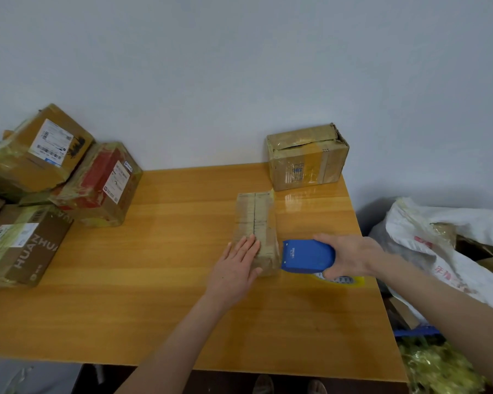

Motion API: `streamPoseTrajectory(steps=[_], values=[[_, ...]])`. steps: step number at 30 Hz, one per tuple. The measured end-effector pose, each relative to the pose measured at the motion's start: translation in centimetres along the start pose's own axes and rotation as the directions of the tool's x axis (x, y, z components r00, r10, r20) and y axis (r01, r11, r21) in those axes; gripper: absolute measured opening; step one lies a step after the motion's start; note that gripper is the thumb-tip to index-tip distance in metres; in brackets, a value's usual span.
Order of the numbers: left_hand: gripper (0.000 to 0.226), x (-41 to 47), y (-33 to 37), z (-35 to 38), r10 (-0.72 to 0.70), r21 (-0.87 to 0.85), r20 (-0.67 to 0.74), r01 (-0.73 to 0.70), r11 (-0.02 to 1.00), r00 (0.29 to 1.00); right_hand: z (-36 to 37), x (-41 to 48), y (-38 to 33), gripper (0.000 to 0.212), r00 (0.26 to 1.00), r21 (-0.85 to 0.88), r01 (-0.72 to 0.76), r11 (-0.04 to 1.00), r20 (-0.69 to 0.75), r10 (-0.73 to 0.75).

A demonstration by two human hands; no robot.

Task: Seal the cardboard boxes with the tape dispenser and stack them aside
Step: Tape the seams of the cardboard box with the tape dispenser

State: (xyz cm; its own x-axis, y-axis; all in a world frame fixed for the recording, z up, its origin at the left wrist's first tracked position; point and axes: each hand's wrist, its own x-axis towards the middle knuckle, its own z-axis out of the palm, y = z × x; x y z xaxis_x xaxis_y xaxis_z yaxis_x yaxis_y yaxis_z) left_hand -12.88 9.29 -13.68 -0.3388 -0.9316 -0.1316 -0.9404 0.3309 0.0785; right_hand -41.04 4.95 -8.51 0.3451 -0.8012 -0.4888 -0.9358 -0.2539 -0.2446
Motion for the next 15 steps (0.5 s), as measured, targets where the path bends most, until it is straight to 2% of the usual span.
streamPoseTrajectory(steps=[5,8,12,15], values=[[0.062,0.0,0.6,0.1,-0.033,-0.044,0.005,0.033,0.999,0.999,-0.8,1.5,-1.4,0.076,0.996,0.025,-0.018,1.0,0.086,0.016],[0.062,0.0,0.6,0.1,-0.043,-0.041,0.013,0.043,0.998,0.999,-1.4,1.9,-1.6,0.073,0.989,0.111,-0.04,0.993,0.147,0.024],[0.062,0.2,0.6,-0.2,-0.021,-0.05,0.009,0.022,0.999,1.0,-2.0,1.9,-1.8,0.071,0.985,0.146,-0.078,0.986,0.161,0.054],[0.062,-0.1,0.6,-0.3,-0.032,-0.042,0.029,0.033,0.999,0.999,-1.4,1.0,-1.1,0.048,0.979,0.046,-0.192,0.98,0.084,0.188]])
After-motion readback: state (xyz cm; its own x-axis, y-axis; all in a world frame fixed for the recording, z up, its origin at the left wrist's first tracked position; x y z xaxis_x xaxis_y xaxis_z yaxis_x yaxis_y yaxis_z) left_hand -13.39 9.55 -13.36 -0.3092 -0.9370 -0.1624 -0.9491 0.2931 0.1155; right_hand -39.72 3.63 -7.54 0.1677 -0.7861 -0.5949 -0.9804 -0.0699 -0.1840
